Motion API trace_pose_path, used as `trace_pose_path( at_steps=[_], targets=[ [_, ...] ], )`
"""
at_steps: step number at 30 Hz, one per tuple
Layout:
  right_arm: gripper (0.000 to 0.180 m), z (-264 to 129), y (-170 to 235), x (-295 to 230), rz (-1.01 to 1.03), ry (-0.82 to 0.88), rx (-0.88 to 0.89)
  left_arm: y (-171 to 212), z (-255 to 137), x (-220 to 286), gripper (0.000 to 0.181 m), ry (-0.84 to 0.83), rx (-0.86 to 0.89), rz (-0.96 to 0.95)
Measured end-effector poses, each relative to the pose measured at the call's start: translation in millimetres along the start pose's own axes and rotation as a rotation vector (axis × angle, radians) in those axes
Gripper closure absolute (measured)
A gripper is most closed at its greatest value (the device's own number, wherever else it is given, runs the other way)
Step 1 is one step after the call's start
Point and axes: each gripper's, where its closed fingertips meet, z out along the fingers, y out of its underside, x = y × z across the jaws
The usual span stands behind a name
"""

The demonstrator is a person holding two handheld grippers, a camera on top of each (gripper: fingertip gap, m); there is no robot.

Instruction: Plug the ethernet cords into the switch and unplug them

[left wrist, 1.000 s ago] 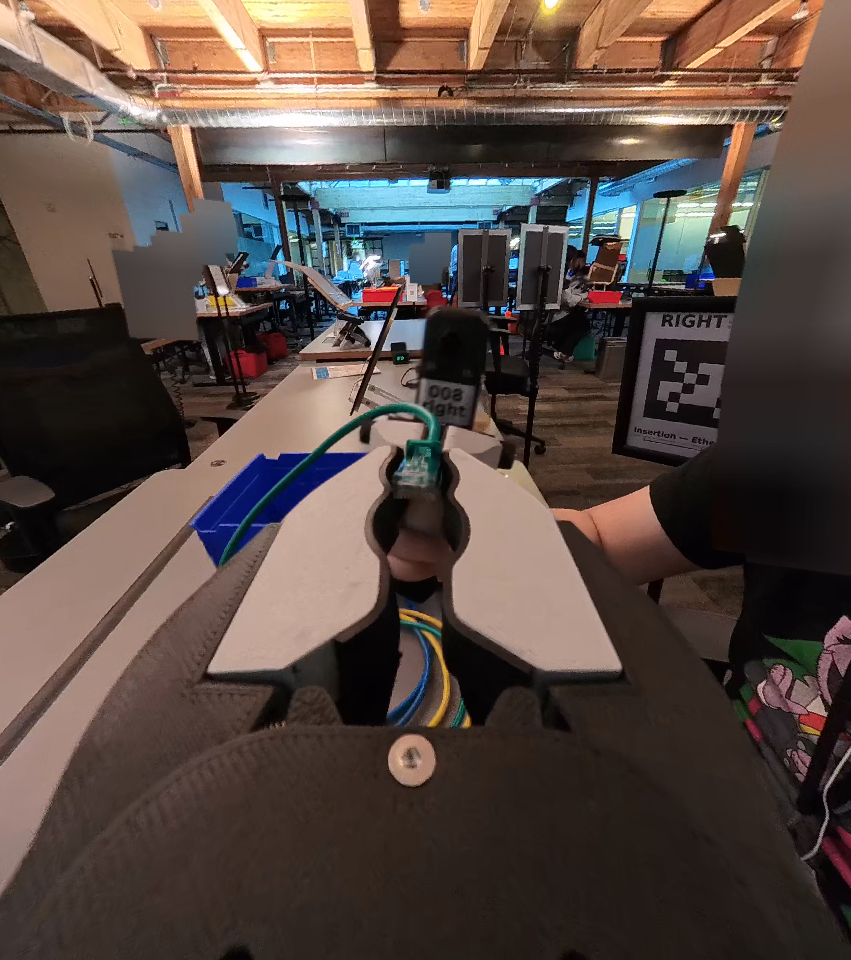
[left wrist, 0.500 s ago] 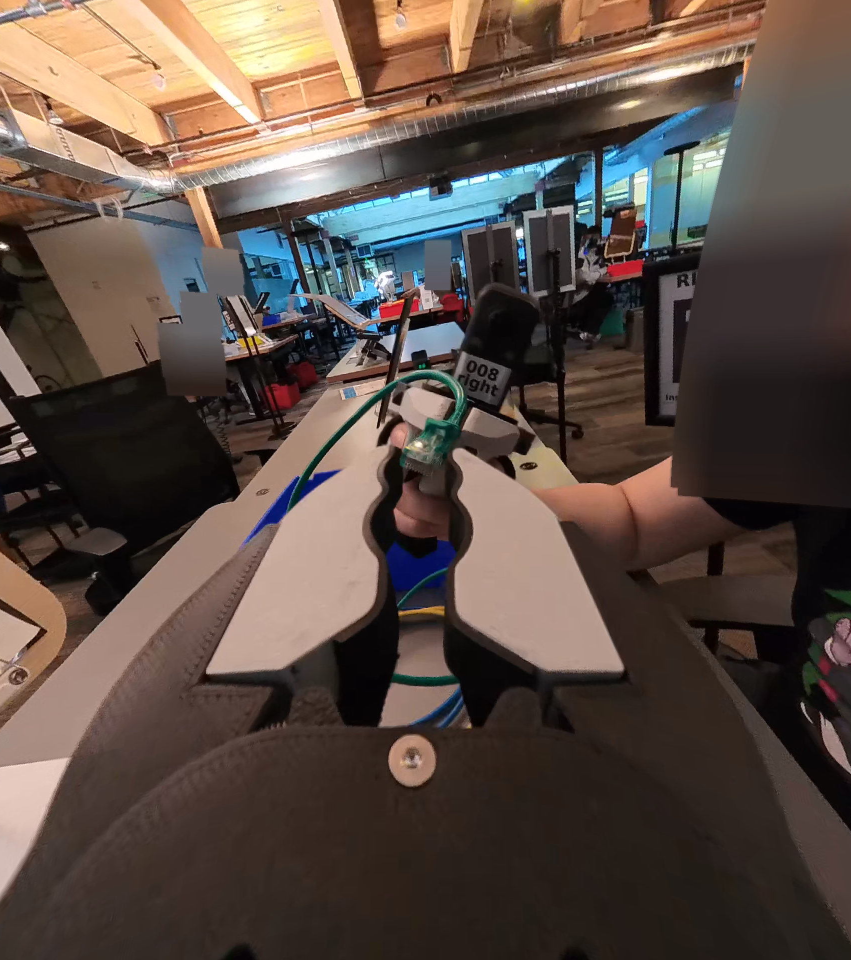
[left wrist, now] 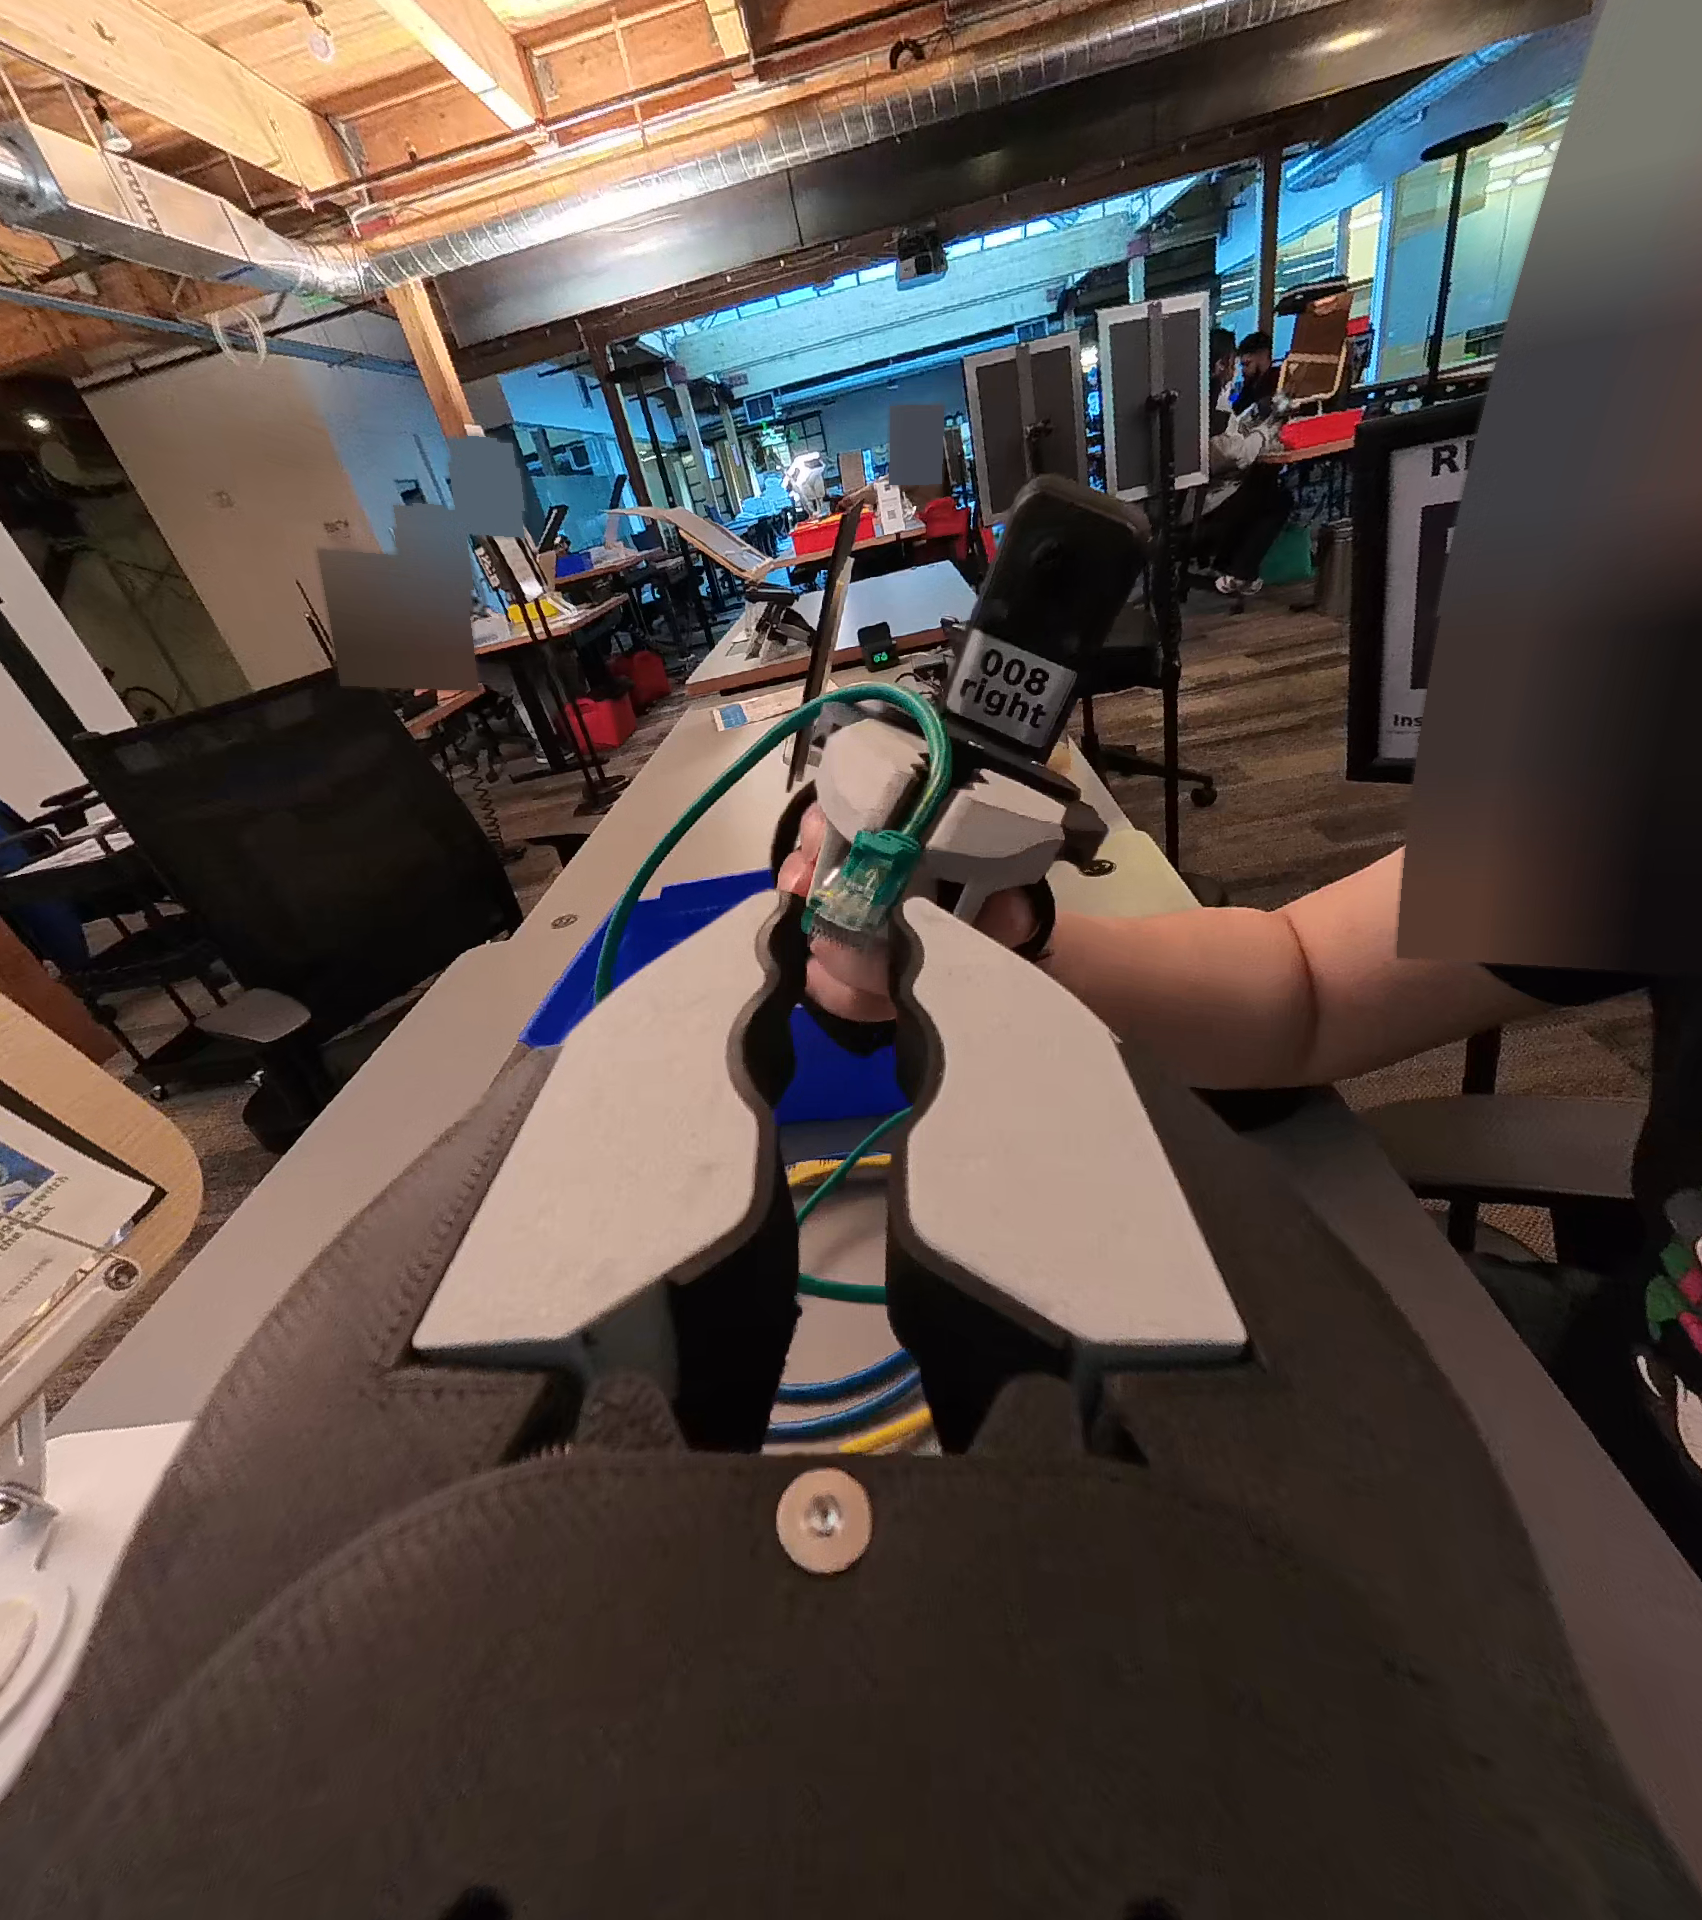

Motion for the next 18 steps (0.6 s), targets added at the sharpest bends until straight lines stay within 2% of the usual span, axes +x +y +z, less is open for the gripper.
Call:
trace_pose_path(
  at_steps=[7,12,14,17,18],
  targets=[
    [0.173,-4,-1,-1,-0.083,0.010,-0.019,0,5,2,0.166,0.022,0.008,-0.042],
    [0.173,-6,3,5,-0.113,0.031,-0.068,10,5,-9,0.166,-0.043,-0.023,-0.051],
    [0.173,-11,0,13,-0.156,0.069,-0.097,35,2,-16,0.151,-0.076,-0.134,-0.083],
    [0.173,-23,-9,26,-0.184,0.105,-0.148,116,-4,-29,0.132,-0.116,-0.519,-0.224],
    [0.174,-27,-13,30,-0.198,0.119,-0.163,142,-4,-34,0.132,-0.135,-0.628,-0.256]
  ],
)
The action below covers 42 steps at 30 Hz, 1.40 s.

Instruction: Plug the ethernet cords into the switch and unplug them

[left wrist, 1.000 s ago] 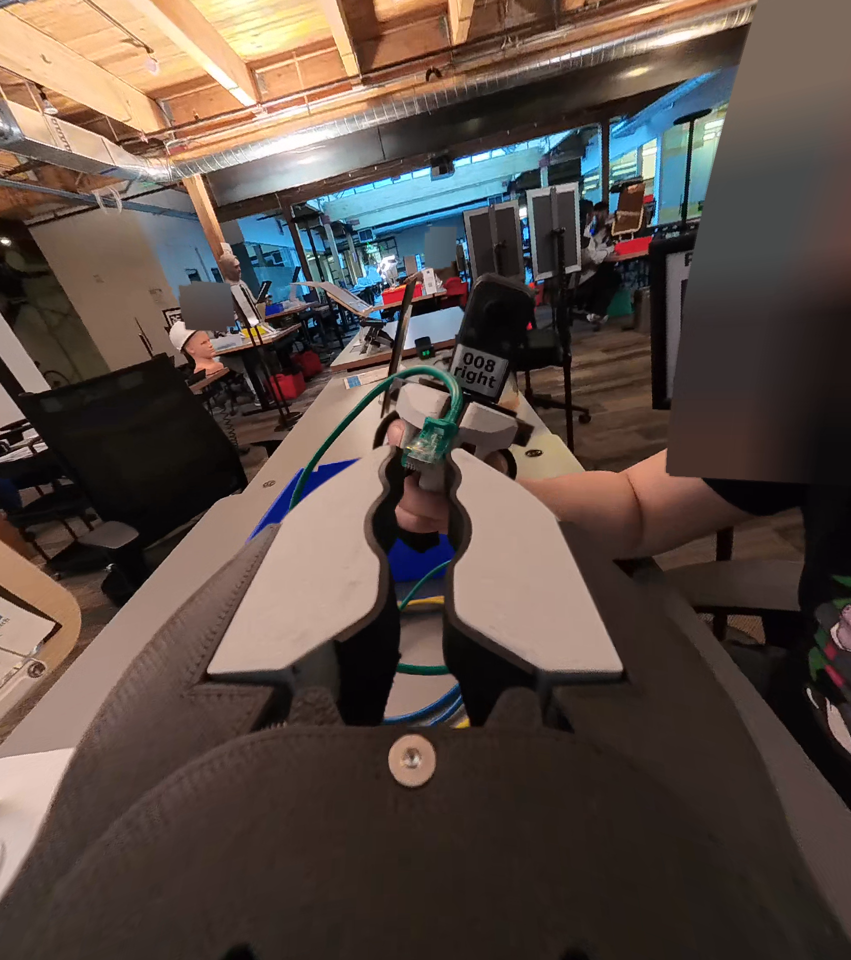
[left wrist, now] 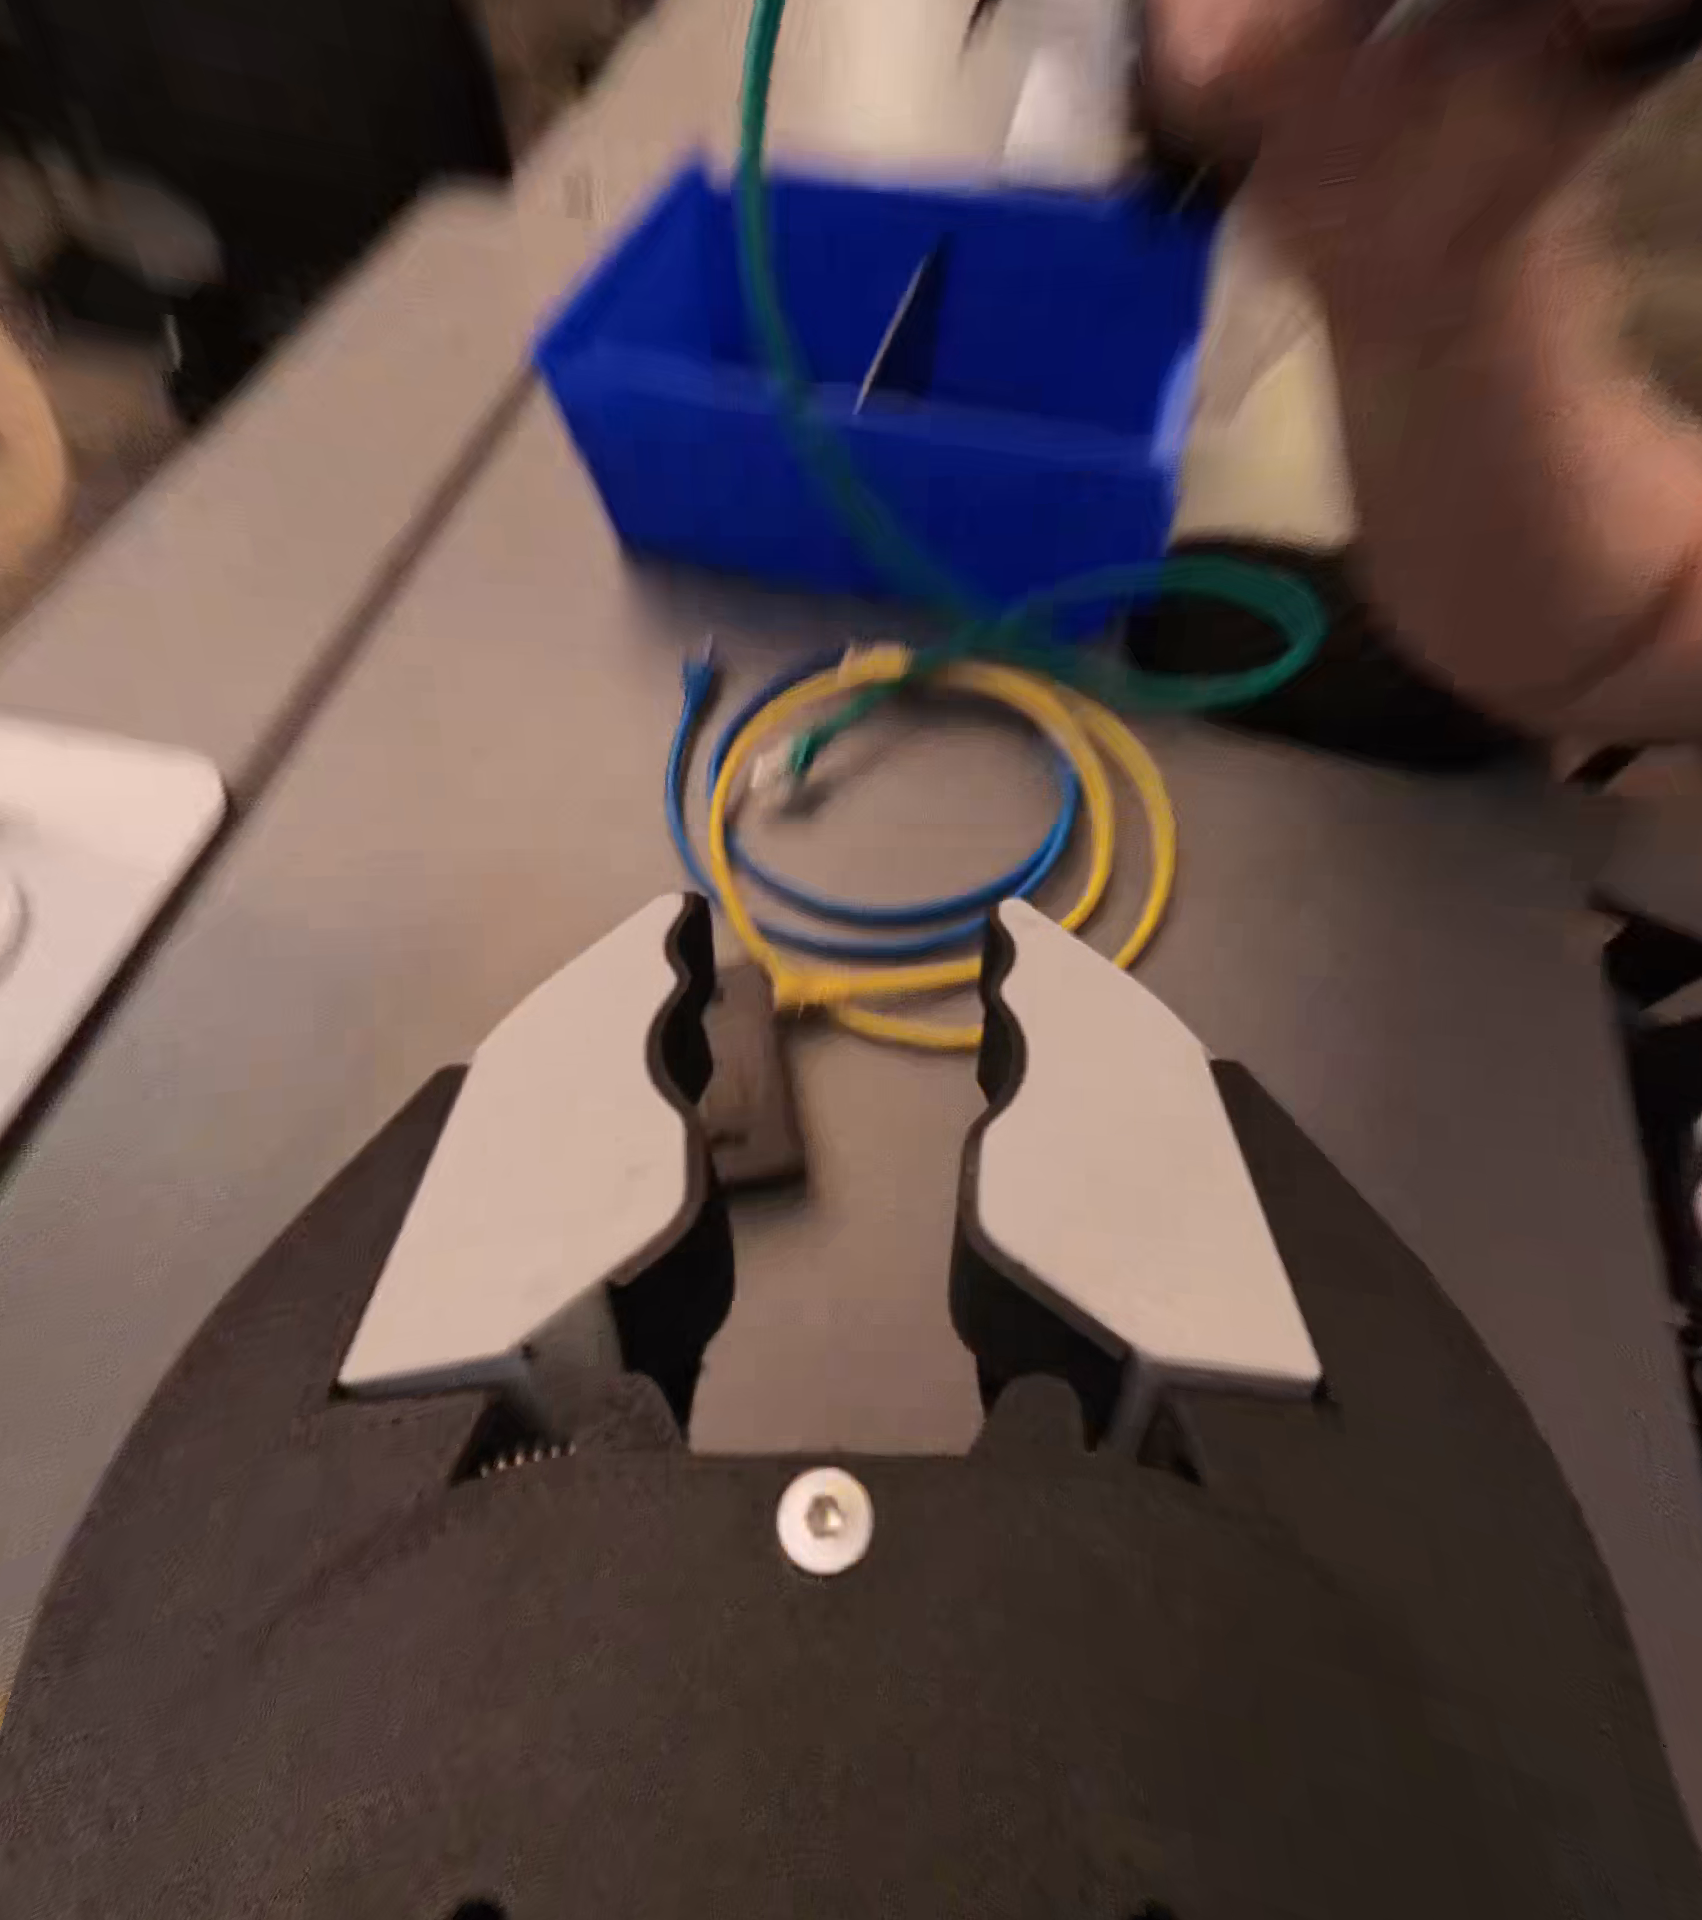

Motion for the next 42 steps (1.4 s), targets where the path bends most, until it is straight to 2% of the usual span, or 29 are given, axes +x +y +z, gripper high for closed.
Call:
trace_pose_path(
  at_steps=[2,3,6,8,9,13,15,18,22,23,25,28,32,37,42],
  targets=[
    [0.174,-8,-4,9,-0.029,0.030,-0.023,31,28,-7,0.132,0.029,-0.141,-0.060],
    [0.173,-12,-5,13,-0.040,0.040,-0.034,47,40,-12,0.125,0.029,-0.213,-0.079],
    [0.173,-22,-10,22,-0.063,0.067,-0.051,103,59,-42,0.115,-0.109,-0.463,-0.065],
    [0.173,-26,-13,26,-0.062,0.075,-0.052,126,67,-46,0.112,-0.117,-0.549,-0.099],
    [0.174,-28,-15,27,-0.064,0.077,-0.051,130,72,-46,0.105,-0.108,-0.560,-0.123],
    [0.173,-32,-18,30,-0.073,0.089,-0.047,142,83,-50,0.106,-0.118,-0.589,-0.166],
    [0.173,-34,-19,31,-0.078,0.093,-0.046,142,84,-50,0.120,-0.115,-0.589,-0.163],
    [0.173,-34,-20,31,-0.087,0.097,-0.053,142,84,-50,0.120,-0.112,-0.609,-0.161],
    [0.173,-33,-17,30,-0.093,0.094,-0.066,141,87,-50,0.113,-0.137,-0.575,-0.155],
    [0.173,-33,-16,30,-0.095,0.094,-0.071,140,88,-50,0.119,-0.134,-0.571,-0.150],
    [0.173,-33,-15,30,-0.101,0.094,-0.082,139,89,-52,0.120,-0.132,-0.584,-0.157],
    [0.174,-33,-12,31,-0.101,0.098,-0.094,135,91,-61,0.120,-0.161,-0.553,-0.277],
    [0.173,-29,-2,32,-0.071,0.099,-0.136,105,86,-73,0.120,-0.157,-0.333,-0.468],
    [0.173,-17,23,38,-0.126,0.197,-0.317,68,61,-80,0.120,-0.135,-0.117,-0.560],
    [0.173,-13,3,18,-0.069,0.155,-0.371,36,34,-88,0.120,-0.132,0.075,-0.631]
  ],
)
